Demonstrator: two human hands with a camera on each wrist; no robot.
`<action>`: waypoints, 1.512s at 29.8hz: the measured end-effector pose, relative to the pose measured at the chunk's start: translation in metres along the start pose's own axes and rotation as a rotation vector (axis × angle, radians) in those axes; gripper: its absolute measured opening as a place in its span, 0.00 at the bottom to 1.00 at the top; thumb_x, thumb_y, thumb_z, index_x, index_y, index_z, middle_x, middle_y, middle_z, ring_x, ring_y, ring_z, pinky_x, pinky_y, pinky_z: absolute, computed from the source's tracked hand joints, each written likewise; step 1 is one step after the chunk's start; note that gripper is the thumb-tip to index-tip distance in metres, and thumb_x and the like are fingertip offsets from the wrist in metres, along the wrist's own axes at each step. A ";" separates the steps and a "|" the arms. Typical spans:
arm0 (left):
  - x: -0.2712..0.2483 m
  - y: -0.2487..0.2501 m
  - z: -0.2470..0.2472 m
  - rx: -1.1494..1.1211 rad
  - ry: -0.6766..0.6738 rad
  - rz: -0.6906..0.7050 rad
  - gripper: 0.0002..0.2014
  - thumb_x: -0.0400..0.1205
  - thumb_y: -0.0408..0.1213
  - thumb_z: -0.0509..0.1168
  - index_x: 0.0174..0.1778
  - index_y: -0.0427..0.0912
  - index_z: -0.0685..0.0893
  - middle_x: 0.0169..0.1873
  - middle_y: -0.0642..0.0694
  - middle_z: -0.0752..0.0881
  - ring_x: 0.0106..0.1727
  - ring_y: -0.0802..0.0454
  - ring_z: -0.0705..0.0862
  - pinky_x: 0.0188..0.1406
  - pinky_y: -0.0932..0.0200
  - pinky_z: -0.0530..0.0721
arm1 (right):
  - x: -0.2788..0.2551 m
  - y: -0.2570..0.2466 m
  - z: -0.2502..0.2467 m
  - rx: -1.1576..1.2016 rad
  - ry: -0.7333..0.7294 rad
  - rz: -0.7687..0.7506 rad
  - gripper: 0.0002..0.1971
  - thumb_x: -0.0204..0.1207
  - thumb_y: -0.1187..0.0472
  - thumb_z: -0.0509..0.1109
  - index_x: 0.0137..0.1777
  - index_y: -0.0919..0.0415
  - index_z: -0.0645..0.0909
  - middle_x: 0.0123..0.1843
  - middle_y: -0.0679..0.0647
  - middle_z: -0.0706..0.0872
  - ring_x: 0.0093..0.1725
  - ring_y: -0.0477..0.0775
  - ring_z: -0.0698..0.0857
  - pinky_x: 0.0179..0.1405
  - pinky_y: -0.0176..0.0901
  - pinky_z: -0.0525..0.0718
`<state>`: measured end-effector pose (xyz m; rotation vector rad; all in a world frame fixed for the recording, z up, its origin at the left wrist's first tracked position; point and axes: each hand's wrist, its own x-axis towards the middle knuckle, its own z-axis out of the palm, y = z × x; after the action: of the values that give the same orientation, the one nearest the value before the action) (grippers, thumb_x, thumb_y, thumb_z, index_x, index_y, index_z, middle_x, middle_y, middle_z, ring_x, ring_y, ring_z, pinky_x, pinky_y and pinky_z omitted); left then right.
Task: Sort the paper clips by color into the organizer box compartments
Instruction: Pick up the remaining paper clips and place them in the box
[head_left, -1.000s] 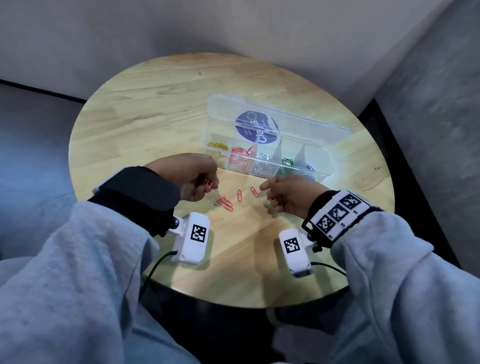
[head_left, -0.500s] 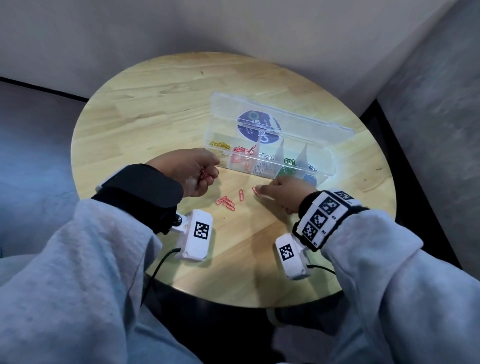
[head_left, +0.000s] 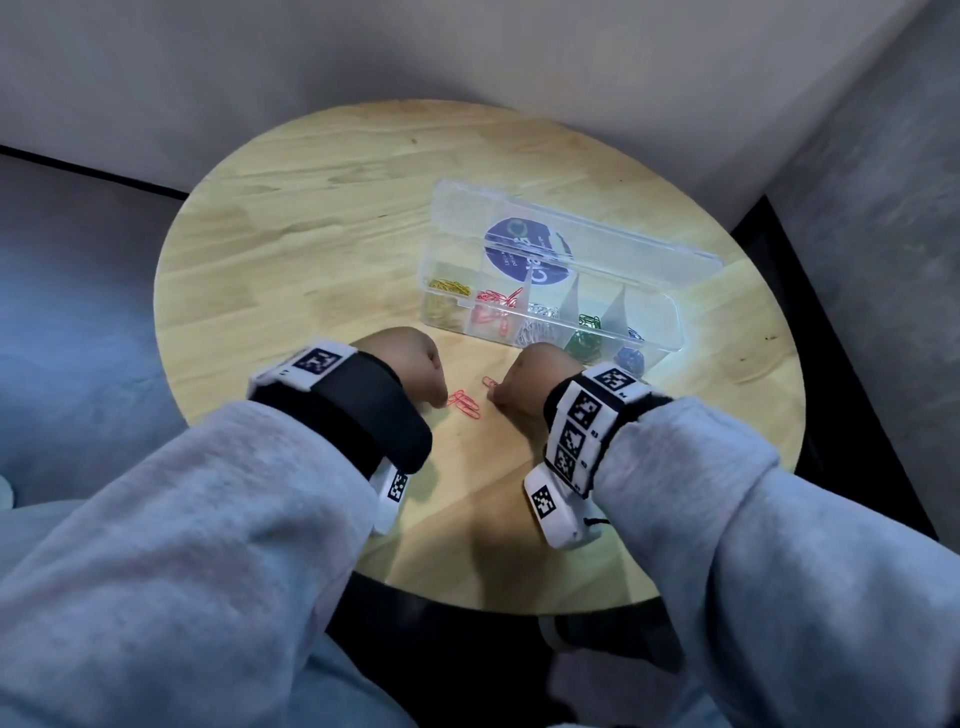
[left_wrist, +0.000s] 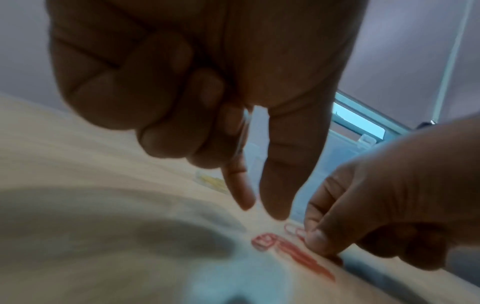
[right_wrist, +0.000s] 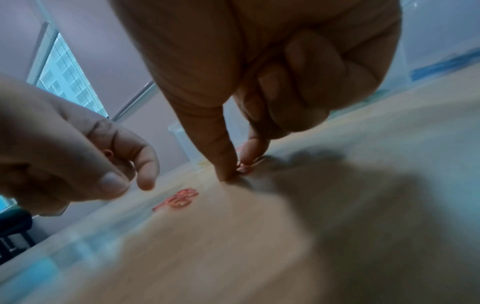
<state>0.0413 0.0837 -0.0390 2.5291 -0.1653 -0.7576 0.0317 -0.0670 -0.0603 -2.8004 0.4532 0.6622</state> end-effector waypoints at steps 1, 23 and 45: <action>0.001 0.000 0.003 0.039 0.015 -0.007 0.09 0.74 0.37 0.72 0.48 0.41 0.87 0.48 0.45 0.88 0.47 0.48 0.82 0.42 0.61 0.74 | 0.000 0.001 0.000 0.035 -0.005 -0.002 0.16 0.73 0.49 0.72 0.46 0.64 0.82 0.43 0.55 0.86 0.44 0.56 0.84 0.42 0.41 0.79; 0.016 0.009 0.022 0.327 -0.018 0.033 0.12 0.75 0.31 0.62 0.52 0.40 0.86 0.51 0.43 0.89 0.42 0.46 0.81 0.35 0.59 0.73 | -0.021 0.052 -0.004 1.202 -0.368 -0.031 0.15 0.75 0.77 0.66 0.29 0.63 0.72 0.19 0.55 0.78 0.17 0.46 0.76 0.14 0.30 0.69; 0.012 0.004 0.016 0.187 -0.132 -0.004 0.04 0.70 0.35 0.65 0.37 0.43 0.85 0.32 0.46 0.81 0.35 0.46 0.76 0.32 0.61 0.71 | -0.027 0.051 -0.009 1.521 -0.529 0.049 0.11 0.77 0.70 0.56 0.34 0.62 0.73 0.28 0.55 0.76 0.21 0.47 0.78 0.16 0.30 0.75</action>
<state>0.0425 0.0709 -0.0546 2.6545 -0.2874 -0.9517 -0.0054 -0.1105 -0.0474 -1.1476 0.5544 0.6088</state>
